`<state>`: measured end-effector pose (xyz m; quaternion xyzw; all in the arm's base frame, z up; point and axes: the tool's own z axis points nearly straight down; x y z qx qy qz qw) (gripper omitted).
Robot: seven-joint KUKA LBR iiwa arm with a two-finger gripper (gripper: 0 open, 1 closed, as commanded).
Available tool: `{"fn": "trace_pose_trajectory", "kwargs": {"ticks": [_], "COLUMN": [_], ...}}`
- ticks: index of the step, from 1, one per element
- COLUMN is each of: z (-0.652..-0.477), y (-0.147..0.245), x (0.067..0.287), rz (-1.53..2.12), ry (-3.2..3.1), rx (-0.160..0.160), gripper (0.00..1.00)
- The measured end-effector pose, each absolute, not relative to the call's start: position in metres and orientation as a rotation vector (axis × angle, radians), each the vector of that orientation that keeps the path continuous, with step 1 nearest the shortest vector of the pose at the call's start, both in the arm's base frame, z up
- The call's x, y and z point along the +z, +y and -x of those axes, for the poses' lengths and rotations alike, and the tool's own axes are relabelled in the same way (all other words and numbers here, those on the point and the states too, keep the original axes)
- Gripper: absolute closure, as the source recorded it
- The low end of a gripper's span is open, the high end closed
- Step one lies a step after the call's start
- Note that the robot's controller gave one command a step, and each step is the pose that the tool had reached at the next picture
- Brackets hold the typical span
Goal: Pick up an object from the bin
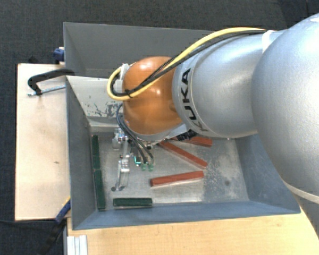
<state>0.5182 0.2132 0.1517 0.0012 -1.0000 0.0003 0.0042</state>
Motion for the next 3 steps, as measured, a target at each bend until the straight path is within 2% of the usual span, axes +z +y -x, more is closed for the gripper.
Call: {"fn": "trace_pose_trajectory", "kwargs": {"ticks": [1,2,3], "z": [-0.521,-0.500,-0.511], "y": [0.212,0.126,0.127], "x": [0.156,0.080,0.133], "rz": [0.000,-0.126,-0.396], "ry": [-3.141,-3.142,-3.119], "rx": [-0.002,-0.002,-0.002], "gripper": [0.00,0.00,0.00]}}
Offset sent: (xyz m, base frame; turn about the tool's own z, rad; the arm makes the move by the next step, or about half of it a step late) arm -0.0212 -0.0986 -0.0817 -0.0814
